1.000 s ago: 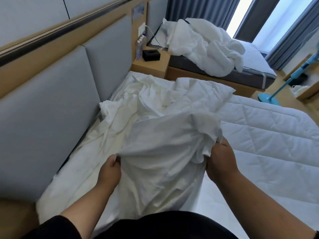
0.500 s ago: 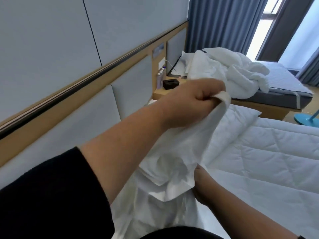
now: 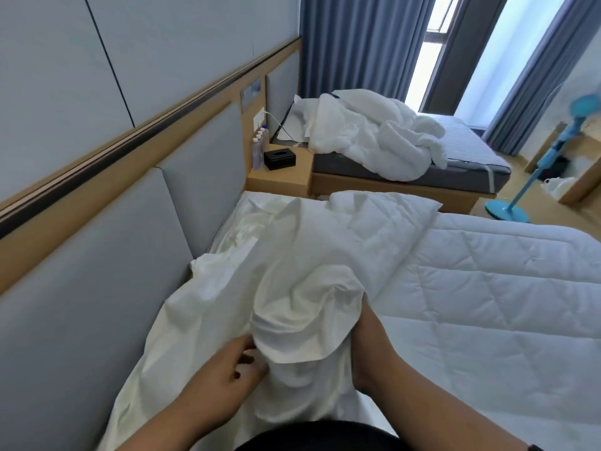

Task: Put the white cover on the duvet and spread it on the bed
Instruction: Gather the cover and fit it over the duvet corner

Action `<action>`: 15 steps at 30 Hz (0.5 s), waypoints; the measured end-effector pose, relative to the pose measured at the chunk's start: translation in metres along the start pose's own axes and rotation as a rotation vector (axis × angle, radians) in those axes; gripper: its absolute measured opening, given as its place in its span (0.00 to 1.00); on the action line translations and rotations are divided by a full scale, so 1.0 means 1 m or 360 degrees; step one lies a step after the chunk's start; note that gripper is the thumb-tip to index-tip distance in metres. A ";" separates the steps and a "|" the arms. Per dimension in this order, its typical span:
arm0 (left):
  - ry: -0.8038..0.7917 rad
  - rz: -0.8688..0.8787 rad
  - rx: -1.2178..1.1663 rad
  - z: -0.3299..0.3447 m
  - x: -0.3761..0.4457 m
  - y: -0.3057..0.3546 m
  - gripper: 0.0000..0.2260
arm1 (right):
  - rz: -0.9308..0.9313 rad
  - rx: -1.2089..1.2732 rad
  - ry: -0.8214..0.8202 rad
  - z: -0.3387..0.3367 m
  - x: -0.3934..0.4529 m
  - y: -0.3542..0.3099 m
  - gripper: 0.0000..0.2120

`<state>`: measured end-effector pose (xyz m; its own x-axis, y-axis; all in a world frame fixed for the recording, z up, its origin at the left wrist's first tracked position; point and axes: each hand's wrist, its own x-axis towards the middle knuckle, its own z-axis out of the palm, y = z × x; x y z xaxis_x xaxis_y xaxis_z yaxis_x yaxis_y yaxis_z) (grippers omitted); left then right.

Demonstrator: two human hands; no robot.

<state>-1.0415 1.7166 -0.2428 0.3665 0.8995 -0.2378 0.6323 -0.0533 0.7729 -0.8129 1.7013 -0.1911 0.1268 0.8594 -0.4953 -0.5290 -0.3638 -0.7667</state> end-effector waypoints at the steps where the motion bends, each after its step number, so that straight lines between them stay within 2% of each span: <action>1: -0.0077 -0.0031 -0.0093 0.008 0.007 0.000 0.17 | 0.0034 0.0041 -0.0037 0.002 0.002 -0.001 0.29; 3: -0.0018 -0.0095 -0.0424 0.023 0.027 0.014 0.28 | 0.0094 0.0075 -0.0108 0.006 0.004 -0.003 0.31; 4: 0.0010 -0.0160 -0.0523 0.031 0.038 0.022 0.29 | 0.0124 0.0101 -0.0141 0.005 0.006 -0.004 0.32; 6: -0.0043 -0.0118 -0.0691 0.045 0.048 0.040 0.20 | 0.0190 0.0123 -0.0153 0.006 0.010 -0.005 0.35; 7: -0.0103 -0.0107 -0.0989 0.051 0.049 0.052 0.14 | 0.0190 0.0109 -0.0162 0.005 0.011 -0.007 0.35; 8: -0.0067 -0.0141 -0.1170 0.058 0.054 0.056 0.09 | 0.0181 0.0075 -0.0168 0.003 0.011 -0.009 0.34; 9: 0.0008 -0.0181 -0.1203 0.065 0.059 0.058 0.06 | 0.0159 0.0035 -0.0161 0.002 0.010 -0.012 0.31; 10: 0.0112 -0.0236 -0.1129 0.063 0.060 0.064 0.07 | 0.0124 -0.0035 -0.0152 0.002 0.006 -0.017 0.28; 13: 0.0518 -0.0429 -0.1396 0.058 0.068 0.070 0.14 | -0.0315 -0.0565 0.0002 -0.013 0.000 -0.028 0.19; 15: 0.0665 -0.0319 -0.1359 0.044 0.060 0.061 0.19 | -0.0685 -0.0898 0.0245 -0.033 -0.004 -0.044 0.22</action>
<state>-0.9509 1.7483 -0.2363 -0.0700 0.9479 -0.3107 -0.1118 0.3020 0.9467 -0.7623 1.7021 -0.1695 0.3648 0.9231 -0.1220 0.1025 -0.1700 -0.9801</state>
